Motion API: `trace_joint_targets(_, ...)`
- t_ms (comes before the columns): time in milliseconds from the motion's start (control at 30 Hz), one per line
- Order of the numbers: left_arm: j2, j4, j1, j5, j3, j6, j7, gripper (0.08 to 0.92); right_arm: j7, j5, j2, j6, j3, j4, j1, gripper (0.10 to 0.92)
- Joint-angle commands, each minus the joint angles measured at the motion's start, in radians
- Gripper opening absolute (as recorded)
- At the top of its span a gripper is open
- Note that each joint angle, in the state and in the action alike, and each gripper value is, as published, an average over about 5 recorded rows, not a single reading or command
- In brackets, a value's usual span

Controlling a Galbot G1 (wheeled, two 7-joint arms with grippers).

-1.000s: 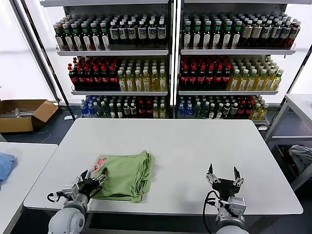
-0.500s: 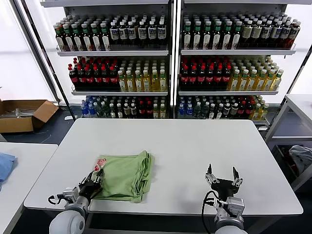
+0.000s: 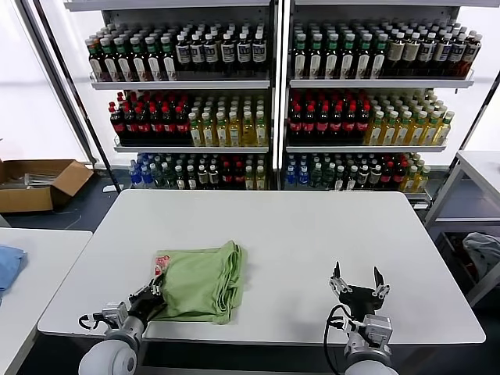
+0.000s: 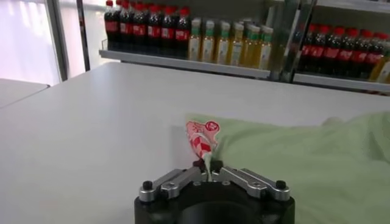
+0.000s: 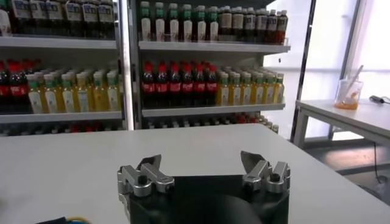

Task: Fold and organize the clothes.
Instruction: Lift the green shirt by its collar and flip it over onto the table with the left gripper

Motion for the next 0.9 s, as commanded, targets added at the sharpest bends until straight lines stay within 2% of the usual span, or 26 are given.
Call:
trace_joint_targets(33,0.065,-0.026,-0.003,-0.033,-0.124,-0.018,0.0,0.09,0.0,0.002,-0.002,0.002,0.001,-0.001,0.0,0.823)
trace_joint_targets(167,0.187,-0.026,-0.007,-0.09,-0.267,-0.014,-0.001,0.09,0.001,0.002,-0.004,0.002,-0.004,-0.003,0.001,0.823)
trace_joint_targets(367,0.39,0.038,-0.01,-0.12,-0.429,-0.018,0.014,0.09,0.002,0.001,-0.004,-0.002,-0.016,-0.001,0.011,0.823)
trace_joint_targets(500,0.459,0.037,-0.007,-0.108,-0.453,-0.02,0.029,0.09,0.003,0.0,-0.005,-0.005,-0.021,-0.001,0.015,0.823)
trace_joint_targets(633,0.437,-0.03,-0.002,-0.067,-0.395,-0.018,0.039,0.09,0.005,-0.001,-0.003,-0.004,-0.02,0.0,0.009,0.823)
trace_joint_targets(767,0.345,-0.132,0.011,-0.04,-0.275,0.002,0.032,0.09,0.005,-0.001,-0.006,0.0,-0.009,0.007,-0.007,0.823)
trace_joint_targets(900,0.244,-0.245,0.009,-0.02,-0.077,0.04,-0.004,0.09,0.006,-0.001,-0.008,0.001,0.006,0.015,-0.023,0.823)
